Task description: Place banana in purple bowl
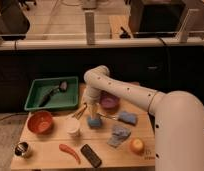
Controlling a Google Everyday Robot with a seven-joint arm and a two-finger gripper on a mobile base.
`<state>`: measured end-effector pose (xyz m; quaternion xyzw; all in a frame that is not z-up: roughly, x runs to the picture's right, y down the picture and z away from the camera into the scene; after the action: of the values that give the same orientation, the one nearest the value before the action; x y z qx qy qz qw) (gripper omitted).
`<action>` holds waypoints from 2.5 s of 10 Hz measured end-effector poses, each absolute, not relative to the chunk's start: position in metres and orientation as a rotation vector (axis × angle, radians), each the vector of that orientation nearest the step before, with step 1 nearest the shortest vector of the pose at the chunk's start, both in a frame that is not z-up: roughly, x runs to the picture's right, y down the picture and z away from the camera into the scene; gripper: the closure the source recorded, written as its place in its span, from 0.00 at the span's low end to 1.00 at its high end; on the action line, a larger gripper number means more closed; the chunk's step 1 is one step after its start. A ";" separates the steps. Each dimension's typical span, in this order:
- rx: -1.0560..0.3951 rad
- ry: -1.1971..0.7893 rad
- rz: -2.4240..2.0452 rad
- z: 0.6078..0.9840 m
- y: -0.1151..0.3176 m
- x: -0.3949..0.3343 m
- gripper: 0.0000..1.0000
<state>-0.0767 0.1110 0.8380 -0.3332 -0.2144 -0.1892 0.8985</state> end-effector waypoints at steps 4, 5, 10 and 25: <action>-0.702 -0.439 -0.287 0.853 0.109 -0.076 0.20; -0.705 -0.432 -0.268 0.856 0.109 -0.077 0.20; -0.709 -0.422 -0.228 0.865 0.108 -0.096 0.20; -0.766 -0.454 -0.270 0.881 0.130 -0.120 0.33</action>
<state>-0.1198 0.1301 0.8814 -0.3693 -0.2191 -0.1301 0.8937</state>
